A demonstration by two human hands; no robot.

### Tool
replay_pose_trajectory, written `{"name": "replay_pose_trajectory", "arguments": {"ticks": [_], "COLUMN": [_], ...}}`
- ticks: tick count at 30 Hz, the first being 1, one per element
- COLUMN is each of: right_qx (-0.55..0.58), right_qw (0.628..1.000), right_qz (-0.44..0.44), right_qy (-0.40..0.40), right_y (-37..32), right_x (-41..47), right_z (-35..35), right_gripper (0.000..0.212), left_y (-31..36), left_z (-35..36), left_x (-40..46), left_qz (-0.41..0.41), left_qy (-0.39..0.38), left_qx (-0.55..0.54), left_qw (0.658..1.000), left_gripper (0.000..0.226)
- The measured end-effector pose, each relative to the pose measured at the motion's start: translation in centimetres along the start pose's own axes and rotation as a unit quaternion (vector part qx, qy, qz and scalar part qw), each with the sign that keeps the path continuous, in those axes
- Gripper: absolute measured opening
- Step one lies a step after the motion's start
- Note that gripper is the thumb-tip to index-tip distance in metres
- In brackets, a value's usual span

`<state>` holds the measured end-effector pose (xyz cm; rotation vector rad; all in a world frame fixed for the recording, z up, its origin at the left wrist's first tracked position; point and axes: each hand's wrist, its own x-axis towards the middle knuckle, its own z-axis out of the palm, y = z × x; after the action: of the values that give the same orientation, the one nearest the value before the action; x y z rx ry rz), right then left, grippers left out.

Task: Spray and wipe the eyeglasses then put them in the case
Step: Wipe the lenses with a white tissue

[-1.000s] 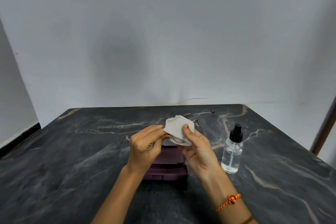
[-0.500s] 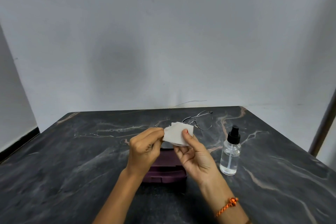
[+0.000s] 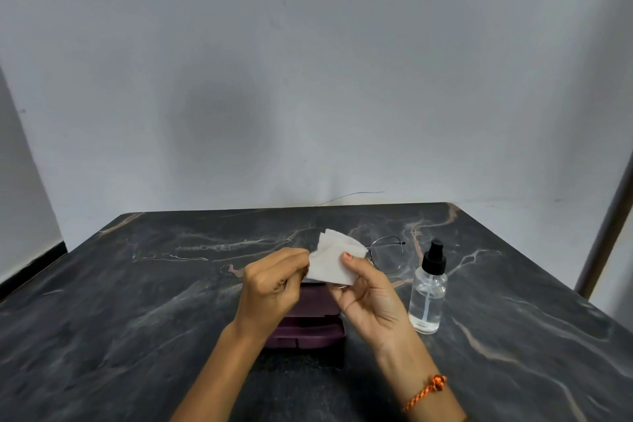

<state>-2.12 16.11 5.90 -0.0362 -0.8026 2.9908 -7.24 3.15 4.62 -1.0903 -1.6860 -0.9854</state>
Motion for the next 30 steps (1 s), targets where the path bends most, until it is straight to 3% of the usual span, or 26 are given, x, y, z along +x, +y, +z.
{"name": "replay_pose_trajectory", "arguments": {"ticks": [8, 10, 16, 24, 30], "right_qx": [-0.219, -0.205, 0.003, -0.207, -0.055], "right_qw": [0.975, 0.978, 1.0, 0.977, 0.997], "right_qz": [-0.028, -0.022, -0.024, -0.049, -0.049], "right_qy": [0.012, 0.011, -0.002, 0.011, 0.028], "right_y": [-1.0, -0.9, -0.4, -0.8, -0.2], "right_x": [0.1, 0.0, 0.3, 0.0, 0.2], "right_z": [-0.5, -0.5, -0.4, -0.3, -0.2], "right_gripper": [0.022, 0.022, 0.026, 0.015, 0.011], "left_y": [0.0, 0.0, 0.2, 0.2, 0.5], "left_z": [-0.3, -0.3, 0.1, -0.3, -0.3], "left_x": [0.2, 0.2, 0.0, 0.2, 0.3], "left_qz": [0.0, 0.002, 0.01, -0.005, -0.015], "left_qy": [0.022, 0.016, -0.011, 0.016, 0.027], "left_qx": [0.011, 0.01, -0.002, 0.018, -0.008], "left_qw": [1.0, 1.0, 1.0, 1.0, 0.999], "left_gripper": [0.027, 0.025, 0.022, 0.027, 0.017]}}
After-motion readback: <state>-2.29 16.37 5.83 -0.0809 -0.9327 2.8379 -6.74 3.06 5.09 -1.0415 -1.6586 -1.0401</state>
